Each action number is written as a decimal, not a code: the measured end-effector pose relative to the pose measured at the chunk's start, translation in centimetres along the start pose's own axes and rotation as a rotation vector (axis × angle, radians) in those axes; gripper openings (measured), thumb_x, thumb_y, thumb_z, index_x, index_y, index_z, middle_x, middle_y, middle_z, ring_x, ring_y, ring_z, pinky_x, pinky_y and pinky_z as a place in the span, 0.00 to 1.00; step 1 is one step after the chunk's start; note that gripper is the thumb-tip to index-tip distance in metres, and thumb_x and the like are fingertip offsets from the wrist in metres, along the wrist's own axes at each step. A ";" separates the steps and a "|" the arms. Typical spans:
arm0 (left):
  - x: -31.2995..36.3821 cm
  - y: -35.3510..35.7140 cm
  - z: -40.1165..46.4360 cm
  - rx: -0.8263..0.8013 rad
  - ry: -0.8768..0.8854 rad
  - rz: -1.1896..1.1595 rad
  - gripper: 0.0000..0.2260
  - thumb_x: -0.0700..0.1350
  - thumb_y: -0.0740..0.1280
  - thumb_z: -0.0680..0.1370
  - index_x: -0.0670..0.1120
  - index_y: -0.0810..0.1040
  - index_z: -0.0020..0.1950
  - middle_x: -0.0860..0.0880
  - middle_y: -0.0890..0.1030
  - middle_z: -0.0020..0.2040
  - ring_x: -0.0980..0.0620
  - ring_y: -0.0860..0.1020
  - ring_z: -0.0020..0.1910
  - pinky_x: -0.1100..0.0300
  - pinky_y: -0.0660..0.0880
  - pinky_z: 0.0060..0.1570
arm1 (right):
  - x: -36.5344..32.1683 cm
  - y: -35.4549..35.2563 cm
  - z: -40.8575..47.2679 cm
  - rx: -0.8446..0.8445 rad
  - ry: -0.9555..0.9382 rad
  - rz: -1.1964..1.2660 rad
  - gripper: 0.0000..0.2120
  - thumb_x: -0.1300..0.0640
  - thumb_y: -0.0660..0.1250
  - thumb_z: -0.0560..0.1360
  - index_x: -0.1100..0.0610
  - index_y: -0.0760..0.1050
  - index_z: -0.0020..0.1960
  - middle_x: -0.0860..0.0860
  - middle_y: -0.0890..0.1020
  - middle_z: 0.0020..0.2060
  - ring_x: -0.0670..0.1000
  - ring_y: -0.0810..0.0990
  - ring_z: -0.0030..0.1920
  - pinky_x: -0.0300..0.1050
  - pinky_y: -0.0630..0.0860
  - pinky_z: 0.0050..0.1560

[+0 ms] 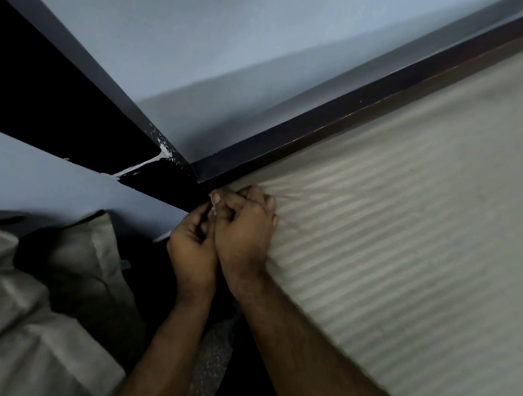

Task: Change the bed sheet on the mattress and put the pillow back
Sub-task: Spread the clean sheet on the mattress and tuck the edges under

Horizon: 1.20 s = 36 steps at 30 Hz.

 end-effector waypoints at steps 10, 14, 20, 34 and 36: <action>-1.0 1.3 -0.2 0.284 -0.321 -0.472 0.04 0.34 0.71 0.78 0.39 0.84 0.45 0.47 0.85 0.37 0.50 0.81 0.38 0.56 0.80 0.45 | -0.4 0.2 1.6 -0.138 -0.356 -0.205 0.21 0.51 0.53 0.74 0.54 0.84 0.49 0.50 0.84 0.49 0.54 0.78 0.58 0.47 0.69 0.57; -0.9 2.3 0.4 0.324 -0.486 -0.661 0.09 0.31 0.65 0.79 0.39 0.82 0.43 0.46 0.86 0.35 0.50 0.84 0.36 0.55 0.83 0.47 | 0.9 -1.8 0.5 -0.132 -0.543 -0.207 0.22 0.54 0.55 0.77 0.58 0.82 0.62 0.55 0.82 0.63 0.55 0.77 0.66 0.49 0.69 0.68; -2.7 0.1 1.1 0.316 -0.355 -0.290 0.05 0.39 0.72 0.78 0.38 0.85 0.50 0.46 0.84 0.38 0.52 0.80 0.36 0.56 0.81 0.41 | 5.5 -4.7 -0.8 0.024 -0.272 -0.467 0.21 0.51 0.58 0.83 0.54 0.69 0.75 0.53 0.67 0.77 0.54 0.63 0.77 0.59 0.63 0.74; 2.0 1.0 -3.7 0.059 0.227 0.316 0.17 0.51 0.59 0.85 0.43 0.80 0.64 0.46 0.77 0.62 0.52 0.77 0.60 0.59 0.73 0.62 | 8.1 -8.8 -1.0 0.161 -0.033 -0.423 0.27 0.47 0.50 0.85 0.57 0.57 0.81 0.54 0.57 0.81 0.52 0.51 0.82 0.56 0.48 0.80; 1.2 3.0 -4.4 -0.098 0.260 0.545 0.24 0.54 0.56 0.84 0.42 0.70 0.76 0.43 0.65 0.76 0.47 0.67 0.74 0.55 0.65 0.73 | 10.3 -8.8 -1.2 0.207 0.141 -0.498 0.32 0.43 0.47 0.84 0.59 0.50 0.82 0.56 0.51 0.82 0.54 0.46 0.82 0.59 0.48 0.80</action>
Point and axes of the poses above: each hand's wrist, its own z-axis towards the middle knuckle, its own y-axis out of the palm, x = y × z, the point moved 5 cm from there along z, towards the middle knuckle
